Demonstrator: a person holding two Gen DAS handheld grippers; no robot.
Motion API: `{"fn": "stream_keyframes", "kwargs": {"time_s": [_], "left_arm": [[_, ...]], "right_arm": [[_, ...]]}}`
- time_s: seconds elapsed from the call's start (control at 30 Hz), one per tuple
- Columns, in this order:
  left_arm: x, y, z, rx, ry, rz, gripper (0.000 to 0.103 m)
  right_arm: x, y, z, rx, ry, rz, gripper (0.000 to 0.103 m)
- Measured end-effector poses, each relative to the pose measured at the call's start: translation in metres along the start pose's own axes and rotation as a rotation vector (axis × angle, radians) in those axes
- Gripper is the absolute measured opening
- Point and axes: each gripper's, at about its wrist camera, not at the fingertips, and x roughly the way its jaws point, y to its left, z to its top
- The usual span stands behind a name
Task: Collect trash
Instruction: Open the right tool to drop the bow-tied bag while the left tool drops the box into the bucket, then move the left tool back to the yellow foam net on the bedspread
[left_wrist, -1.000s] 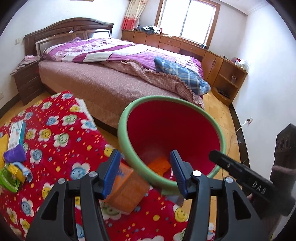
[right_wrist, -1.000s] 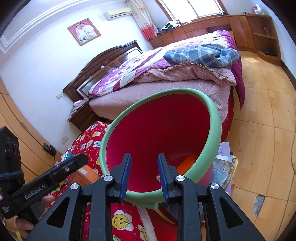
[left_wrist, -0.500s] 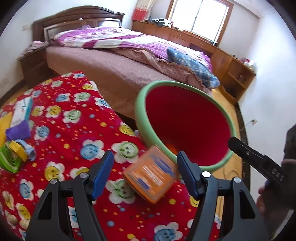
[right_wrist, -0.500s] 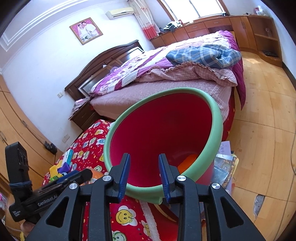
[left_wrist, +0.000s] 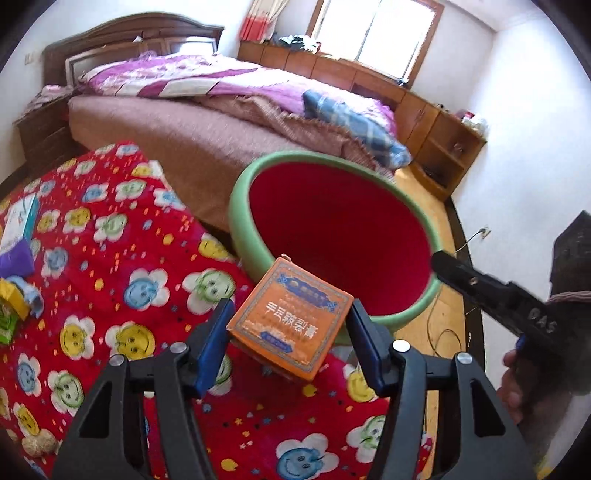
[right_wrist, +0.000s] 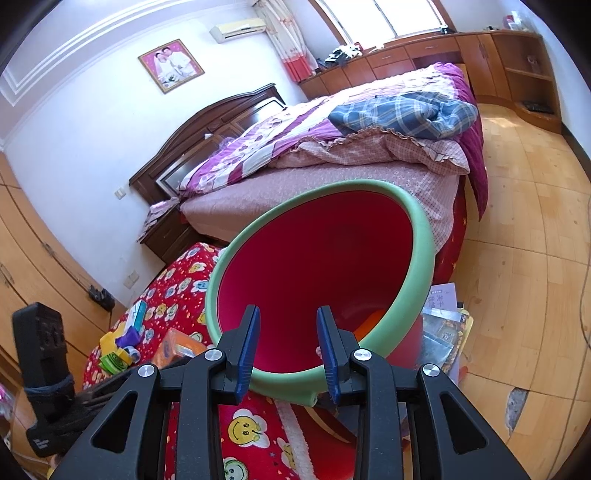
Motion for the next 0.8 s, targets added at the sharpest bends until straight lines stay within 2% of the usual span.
{"fn": "stream_keyframes", "kwargs": {"time_s": [0.23, 0.37, 0.47, 0.6, 0.8], "left_arm": [[0.013, -0.017, 0.027, 0.023, -0.006, -0.026, 0.062], [0.023, -0.021, 0.040, 0.024, -0.027, 0.004, 0.062], [0.025, -0.021, 0.044, 0.012, -0.039, 0.006, 0.065], [0.024, -0.016, 0.047, -0.015, -0.043, -0.028, 0.068], [0.012, -0.010, 0.047, -0.027, -0.055, -0.012, 0.068]], "right_arm": [[-0.003, -0.012, 0.002, 0.020, -0.009, -0.019, 0.032], [-0.007, -0.019, 0.003, 0.028, -0.023, -0.037, 0.032], [-0.007, -0.025, 0.005, 0.040, -0.028, -0.042, 0.032], [-0.007, -0.028, 0.003, 0.047, -0.028, -0.038, 0.032], [-0.008, -0.020, 0.002, 0.023, -0.029, -0.030, 0.032]]}}
